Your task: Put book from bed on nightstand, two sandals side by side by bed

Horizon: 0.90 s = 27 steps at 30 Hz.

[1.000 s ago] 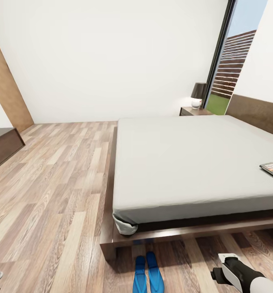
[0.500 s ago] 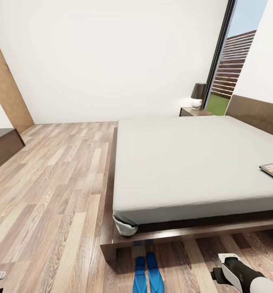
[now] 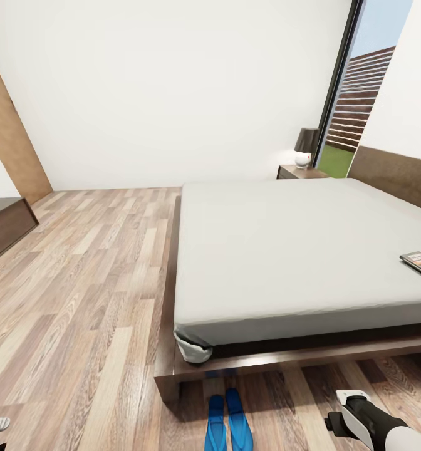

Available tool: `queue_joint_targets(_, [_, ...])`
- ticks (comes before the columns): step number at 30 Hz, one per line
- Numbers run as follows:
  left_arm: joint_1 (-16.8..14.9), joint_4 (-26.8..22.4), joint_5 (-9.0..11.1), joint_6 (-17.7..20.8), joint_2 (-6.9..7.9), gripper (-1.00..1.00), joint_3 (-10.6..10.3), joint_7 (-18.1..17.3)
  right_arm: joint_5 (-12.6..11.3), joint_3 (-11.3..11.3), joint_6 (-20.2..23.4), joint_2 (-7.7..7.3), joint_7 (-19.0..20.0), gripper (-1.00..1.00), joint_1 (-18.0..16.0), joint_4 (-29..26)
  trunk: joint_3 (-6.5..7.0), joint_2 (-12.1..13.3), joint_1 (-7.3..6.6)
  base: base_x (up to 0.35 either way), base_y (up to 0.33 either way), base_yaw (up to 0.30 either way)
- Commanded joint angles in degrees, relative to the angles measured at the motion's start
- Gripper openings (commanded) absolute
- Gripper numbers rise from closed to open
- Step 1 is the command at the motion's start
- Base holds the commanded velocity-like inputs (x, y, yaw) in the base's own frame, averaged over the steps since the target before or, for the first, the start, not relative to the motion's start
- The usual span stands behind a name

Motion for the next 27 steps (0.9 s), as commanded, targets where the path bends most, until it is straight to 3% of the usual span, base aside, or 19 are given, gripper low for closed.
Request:
queue_joint_targets(1, [-0.04,0.04,0.58,-0.06,0.02,1.00,-0.47,-0.20,-0.60,0.43,0.29,-0.06,-0.43,1.00,-0.01,-0.20,-0.05,-0.02,-0.01,0.000,0.000,0.000])
queue_joint_targets(17, [-0.03,0.04,0.51,-0.08,-0.15,1.00,-0.52,-0.18,-0.60,0.48,0.29,0.16,-0.43,1.00,-0.01,-0.24,-0.05,-0.02,-0.01,0.000,0.000,0.000])
queue_joint_targets(27, [-0.03,0.04,0.51,-0.04,-1.23,1.00,-0.52,0.07,-0.60,0.48,0.29,0.24,-0.43,1.00,-0.01,-0.24,-0.05,-0.02,-0.01,0.000,0.000,0.000])
